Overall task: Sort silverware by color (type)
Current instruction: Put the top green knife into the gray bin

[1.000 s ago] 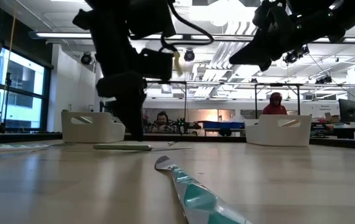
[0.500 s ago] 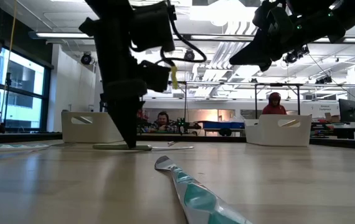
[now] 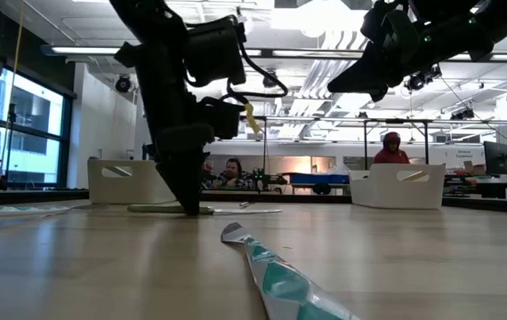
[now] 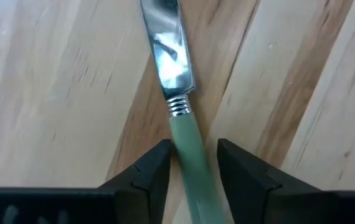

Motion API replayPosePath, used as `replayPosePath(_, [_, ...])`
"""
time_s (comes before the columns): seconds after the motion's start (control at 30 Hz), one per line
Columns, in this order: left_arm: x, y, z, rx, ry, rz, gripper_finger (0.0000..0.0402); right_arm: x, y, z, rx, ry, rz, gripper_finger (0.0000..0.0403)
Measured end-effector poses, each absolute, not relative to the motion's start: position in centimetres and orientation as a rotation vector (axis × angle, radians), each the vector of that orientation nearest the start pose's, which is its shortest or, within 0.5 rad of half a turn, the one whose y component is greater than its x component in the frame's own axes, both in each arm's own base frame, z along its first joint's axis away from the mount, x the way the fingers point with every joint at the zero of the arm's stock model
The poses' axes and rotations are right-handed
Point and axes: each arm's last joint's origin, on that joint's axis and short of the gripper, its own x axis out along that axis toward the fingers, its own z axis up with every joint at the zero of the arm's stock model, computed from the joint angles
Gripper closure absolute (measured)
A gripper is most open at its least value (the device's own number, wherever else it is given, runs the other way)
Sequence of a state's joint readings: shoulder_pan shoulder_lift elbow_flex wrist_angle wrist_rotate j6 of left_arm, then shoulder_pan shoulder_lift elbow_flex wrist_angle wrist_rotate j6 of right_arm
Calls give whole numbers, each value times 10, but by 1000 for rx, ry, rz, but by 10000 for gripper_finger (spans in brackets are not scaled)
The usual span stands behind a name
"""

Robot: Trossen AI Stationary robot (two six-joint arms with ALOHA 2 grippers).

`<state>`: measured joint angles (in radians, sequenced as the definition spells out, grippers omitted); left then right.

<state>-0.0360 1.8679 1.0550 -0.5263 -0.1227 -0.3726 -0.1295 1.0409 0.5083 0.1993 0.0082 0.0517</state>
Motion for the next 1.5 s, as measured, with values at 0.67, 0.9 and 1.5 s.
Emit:
replayPosePath(0.67, [299, 13, 177, -168, 1246, 305, 366, 218, -29, 227, 71, 330, -145, 396])
replayPosePath(0.9, [258, 39, 233, -250, 1151, 412, 366, 217, -29, 226, 72, 336, -145, 396])
replayPosePath(1.5, [172, 150, 249, -533, 1227, 719, 398, 218, -29, 227, 90, 326, -148, 396])
